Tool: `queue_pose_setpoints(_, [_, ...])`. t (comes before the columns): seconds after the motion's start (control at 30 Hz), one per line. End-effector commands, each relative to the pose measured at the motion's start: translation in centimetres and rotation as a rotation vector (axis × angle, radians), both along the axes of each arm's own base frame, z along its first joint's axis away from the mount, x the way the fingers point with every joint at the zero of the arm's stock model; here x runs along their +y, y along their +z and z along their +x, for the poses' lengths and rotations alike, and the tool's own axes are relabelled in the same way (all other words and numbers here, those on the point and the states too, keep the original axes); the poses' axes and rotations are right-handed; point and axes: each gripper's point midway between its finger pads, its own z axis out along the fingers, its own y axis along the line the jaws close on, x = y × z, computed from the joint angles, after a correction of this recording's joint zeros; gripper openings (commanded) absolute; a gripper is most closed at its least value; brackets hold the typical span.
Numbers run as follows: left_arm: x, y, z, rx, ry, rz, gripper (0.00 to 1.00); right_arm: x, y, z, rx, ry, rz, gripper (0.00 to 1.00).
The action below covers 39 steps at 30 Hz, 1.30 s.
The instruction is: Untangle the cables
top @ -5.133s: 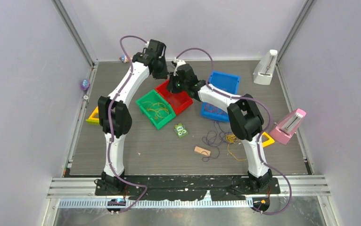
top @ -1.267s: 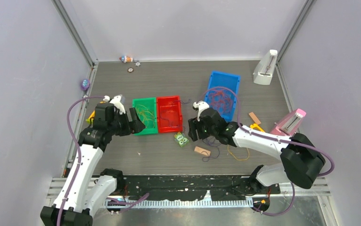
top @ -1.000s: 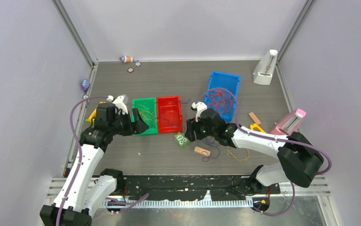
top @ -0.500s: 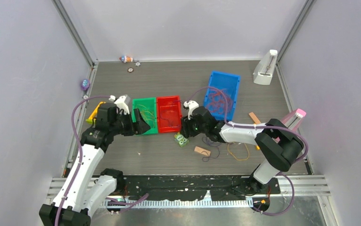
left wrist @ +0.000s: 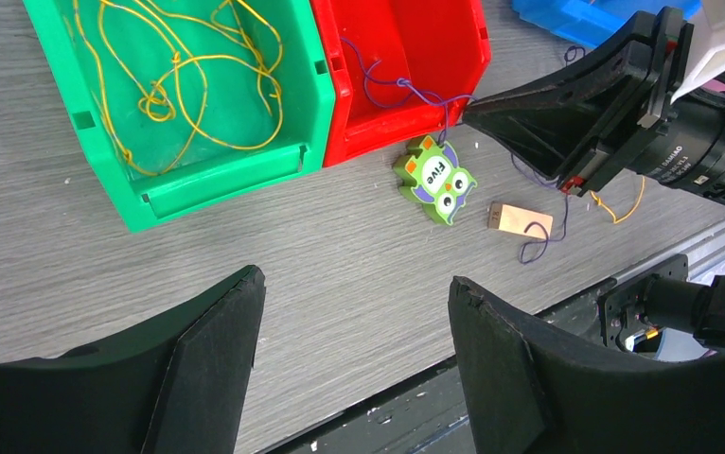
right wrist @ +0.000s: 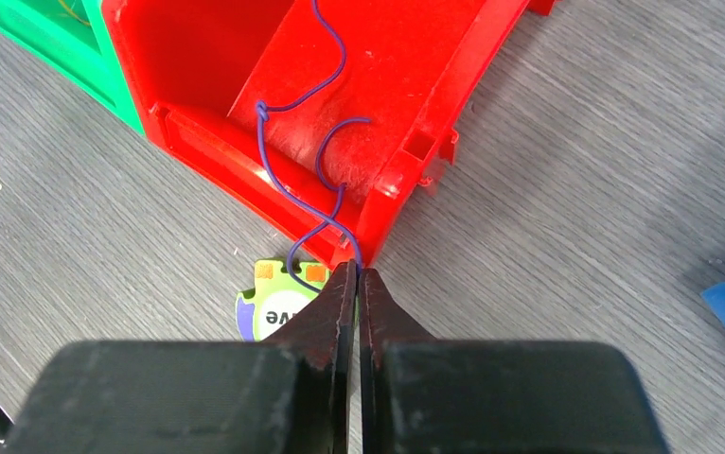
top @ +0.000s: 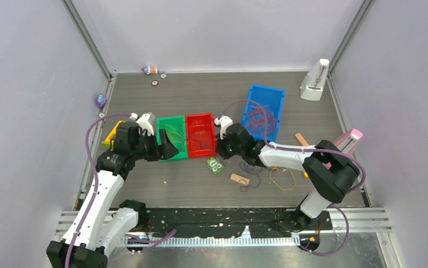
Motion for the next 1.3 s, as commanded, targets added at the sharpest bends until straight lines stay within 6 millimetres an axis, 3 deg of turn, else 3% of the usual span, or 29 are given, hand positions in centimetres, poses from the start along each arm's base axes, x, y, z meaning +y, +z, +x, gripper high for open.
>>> queue_pose_setpoints(0.0, [-0.5, 0.7, 0.5, -0.04, -0.029, -0.009, 0.72, 0.8, 3.7, 0.5, -0.082, 0.014, 0.032, 0.06])
queue_pose_setpoints(0.27, [-0.6, 0.8, 0.6, -0.04, -0.034, -0.013, 0.72, 1.7, 7.2, 0.7, -0.103, 0.039, 0.025, 0.05])
queue_pose_setpoints(0.4, [-0.5, 0.8, 0.5, -0.04, -0.033, -0.011, 0.72, 2.9, 7.6, 1.5, -0.097, 0.047, 0.014, 0.05])
queue_pose_setpoints(0.47, [-0.5, 0.7, 0.5, -0.039, -0.032, -0.01, 0.72, 3.5, 8.4, 3.1, -0.117, 0.009, -0.002, 0.05])
queue_pose_setpoints(0.5, [-0.5, 0.7, 0.4, -0.039, -0.032, -0.01, 0.72, 3.7, 7.5, 3.6, -0.106, 0.0, -0.027, 0.05])
queue_pose_setpoints(0.53, [-0.5, 0.6, 0.4, -0.037, -0.031, -0.009, 0.72, 3.9, 8.0, 4.4, -0.122, -0.019, -0.036, 0.05])
queue_pose_setpoints(0.57, [-0.4, 0.6, 0.3, -0.036, -0.031, -0.009, 0.72, 3.9, 6.9, 5.1, -0.118, -0.041, -0.074, 0.05])
queue_pose_setpoints(0.6, [-0.4, 0.5, 0.3, -0.037, -0.032, -0.008, 0.72, 4.3, 7.5, 5.9, -0.132, -0.052, -0.087, 0.05])
queue_pose_setpoints(0.63, [-0.4, 0.5, 0.3, -0.035, -0.031, -0.007, 0.72, 4.2, 5.7, 6.5, -0.126, -0.075, -0.143, 0.05])
queue_pose_setpoints(0.67, [-0.4, 0.4, 0.2, -0.035, -0.031, -0.006, 0.72, 4.5, 6.2, 7.2, -0.141, -0.081, -0.167, 0.05])
queue_pose_setpoints(0.7, [-0.4, 0.4, 0.2, -0.034, -0.031, -0.005, 0.72, 4.5, 4.6, 7.7, -0.141, -0.099, -0.225, 0.05])
queue_pose_setpoints(0.73, [-0.3, 0.4, 0.2, -0.032, -0.031, -0.002, 0.72, 4.8, 4.9, 8.1, -0.154, -0.097, -0.253, 0.05])
queue_pose_setpoints(0.77, [-0.3, 0.3, 0.1, -0.032, -0.031, 0.001, 0.72, 4.8, 3.3, 8.4, -0.155, -0.108, -0.312, 0.05])
queue_pose_setpoints(0.8, [-0.3, 0.3, 0.1, -0.032, -0.031, 0.003, 0.72, 5.1, 3.6, 8.7, -0.165, -0.113, -0.335, 0.05])
queue_pose_setpoints(0.83, [-0.2, 0.2, 0.1, -0.031, -0.03, 0.006, 0.72, 4.9, 2.3, 8.8, -0.164, -0.124, -0.385, 0.05])
queue_pose_setpoints(1.03, [-0.3, -0.1, 0.2, -0.027, -0.03, 0.005, 0.72, 5.9, 1.0, 8.8, -0.143, -0.099, -0.436, 0.05])
queue_pose_setpoints(1.17, [-0.5, -0.1, 0.4, -0.019, -0.034, -0.004, 0.72, 6.7, 3.0, 8.8, -0.157, -0.087, -0.385, 0.06])
queue_pose_setpoints(1.27, [-0.5, -0.1, 0.4, -0.019, -0.034, -0.006, 0.72, 7.0, 5.5, 8.9, -0.183, -0.092, -0.343, 0.14])
